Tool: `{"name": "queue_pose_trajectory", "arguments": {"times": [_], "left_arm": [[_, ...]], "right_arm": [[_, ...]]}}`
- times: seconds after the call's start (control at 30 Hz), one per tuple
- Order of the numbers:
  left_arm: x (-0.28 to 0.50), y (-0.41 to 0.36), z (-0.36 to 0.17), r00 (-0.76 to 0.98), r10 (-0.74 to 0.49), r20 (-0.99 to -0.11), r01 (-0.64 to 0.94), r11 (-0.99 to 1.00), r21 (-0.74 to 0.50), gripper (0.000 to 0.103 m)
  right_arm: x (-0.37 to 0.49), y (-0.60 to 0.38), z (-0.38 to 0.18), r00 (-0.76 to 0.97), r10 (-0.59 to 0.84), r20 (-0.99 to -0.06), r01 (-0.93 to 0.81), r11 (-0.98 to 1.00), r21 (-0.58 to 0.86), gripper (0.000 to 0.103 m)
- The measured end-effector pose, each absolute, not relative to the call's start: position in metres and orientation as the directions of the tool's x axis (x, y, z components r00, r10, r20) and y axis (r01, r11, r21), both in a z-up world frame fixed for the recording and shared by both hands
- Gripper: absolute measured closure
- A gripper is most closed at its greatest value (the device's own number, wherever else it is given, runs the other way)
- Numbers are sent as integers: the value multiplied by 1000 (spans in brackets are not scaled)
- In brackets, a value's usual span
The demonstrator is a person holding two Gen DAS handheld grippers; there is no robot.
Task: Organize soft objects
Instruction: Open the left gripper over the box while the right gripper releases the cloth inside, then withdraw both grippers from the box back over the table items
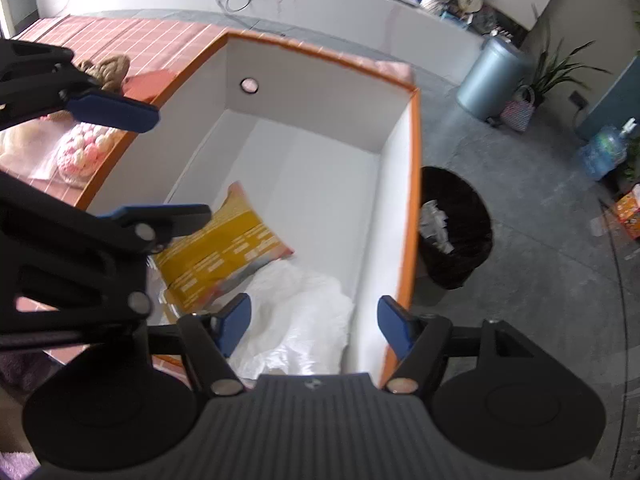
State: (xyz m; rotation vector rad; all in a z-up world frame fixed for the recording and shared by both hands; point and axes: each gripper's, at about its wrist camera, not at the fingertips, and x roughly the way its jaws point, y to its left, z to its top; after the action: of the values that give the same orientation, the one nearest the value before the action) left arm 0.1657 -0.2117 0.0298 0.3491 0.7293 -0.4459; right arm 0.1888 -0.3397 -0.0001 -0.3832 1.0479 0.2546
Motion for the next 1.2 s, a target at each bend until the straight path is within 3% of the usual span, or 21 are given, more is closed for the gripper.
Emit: {"name": "queue_pose_trajectory", "arguments": {"times": [0.17,0.7,0.93,1.2], "left_arm": [[156,-201,44,711,-299,-636,482,866,132,19],[124,-141,75,815,-317,-485,388,920,51,18],[103,-96,75,883,-246,-400,278,960,21,18],[87,-49,56,915,-173,-365,180,984,-15,19]], "right_arm": [[180,-345,18,532,1,-847,-343,914,-215,23],[135,-320,57,701,-42,-712,-213,940,-265,19],[99,-292,62,815,14,-579,-170,961,-217,18],[68,-243,52,897,78,-435,-149,980,-133,18]]}}
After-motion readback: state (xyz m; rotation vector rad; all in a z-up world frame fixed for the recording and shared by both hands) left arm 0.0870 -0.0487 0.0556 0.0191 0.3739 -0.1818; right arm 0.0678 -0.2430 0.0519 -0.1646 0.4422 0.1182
